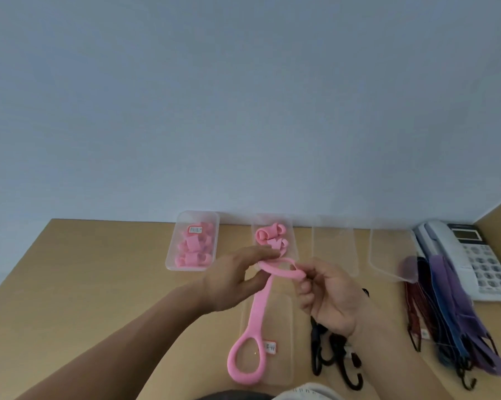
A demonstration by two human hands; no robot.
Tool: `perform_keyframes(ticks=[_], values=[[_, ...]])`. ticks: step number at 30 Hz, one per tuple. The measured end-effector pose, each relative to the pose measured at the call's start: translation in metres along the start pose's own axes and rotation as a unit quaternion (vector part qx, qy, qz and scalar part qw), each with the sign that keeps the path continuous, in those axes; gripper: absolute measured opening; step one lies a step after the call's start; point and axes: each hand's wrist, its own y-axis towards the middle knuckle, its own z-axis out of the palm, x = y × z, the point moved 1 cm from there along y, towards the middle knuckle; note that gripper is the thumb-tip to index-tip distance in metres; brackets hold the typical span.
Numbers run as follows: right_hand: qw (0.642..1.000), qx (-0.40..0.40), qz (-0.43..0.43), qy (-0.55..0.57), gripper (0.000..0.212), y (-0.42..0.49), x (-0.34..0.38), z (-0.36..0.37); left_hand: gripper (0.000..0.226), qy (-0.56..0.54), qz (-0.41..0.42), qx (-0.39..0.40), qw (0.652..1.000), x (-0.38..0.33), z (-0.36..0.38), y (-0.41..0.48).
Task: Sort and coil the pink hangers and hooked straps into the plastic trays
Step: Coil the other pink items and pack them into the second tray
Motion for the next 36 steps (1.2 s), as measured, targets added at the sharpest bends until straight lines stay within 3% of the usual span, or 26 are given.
perform_keyframes(ticks=[3, 7, 12, 14, 19, 20, 23, 25, 27, 30, 32, 36], values=[[0.986, -0.065, -0.047, -0.149, 0.015, 0.001, 0.009, -0.001, 0.027, -0.023, -0.039, -0.032, 0.998, -0.010, -0.004, 0.011], [0.893, -0.185, -0.243, -0.331, 0.038, -0.001, 0.019, 0.003, 0.020, -0.067, -0.088, -0.044, 0.993, -0.013, -0.007, 0.016], [0.802, -0.118, -0.410, -0.417, 0.024, -0.008, 0.020, 0.017, 0.018, -0.207, -0.126, -0.068, 0.968, -0.022, -0.010, 0.015], [0.778, -0.119, -0.425, -0.446, 0.023, -0.009, 0.023, 0.020, 0.018, -0.260, -0.126, -0.052, 0.956, -0.025, -0.014, 0.014], [0.758, -0.089, -0.423, -0.488, 0.017, -0.011, 0.030, 0.022, 0.012, -0.345, -0.135, 0.021, 0.929, -0.033, -0.016, 0.006], [0.754, -0.087, -0.429, -0.489, 0.017, -0.013, 0.030, 0.023, 0.018, -0.353, -0.145, 0.029, 0.924, -0.035, -0.016, 0.004], [0.723, -0.081, -0.466, -0.503, 0.016, -0.017, 0.027, 0.027, 0.065, -0.379, -0.210, 0.046, 0.900, -0.036, -0.018, 0.002], [0.702, -0.075, -0.486, -0.515, 0.017, -0.018, 0.022, 0.028, 0.080, -0.404, -0.255, 0.058, 0.877, -0.035, -0.020, 0.001], [0.682, -0.064, -0.508, -0.522, 0.018, -0.019, 0.017, 0.026, 0.077, -0.418, -0.275, 0.072, 0.863, -0.036, -0.021, -0.001], [0.634, -0.052, -0.553, -0.538, 0.017, -0.022, 0.011, 0.022, 0.057, -0.453, -0.268, 0.081, 0.846, -0.036, -0.020, -0.005], [0.628, -0.043, -0.563, -0.536, 0.017, -0.023, 0.009, 0.019, 0.037, -0.483, -0.246, 0.073, 0.837, -0.038, -0.020, -0.007], [0.692, -0.012, -0.527, -0.494, 0.019, -0.027, 0.004, 0.016, 0.016, -0.492, -0.186, 0.062, 0.848, -0.042, -0.019, -0.010]])
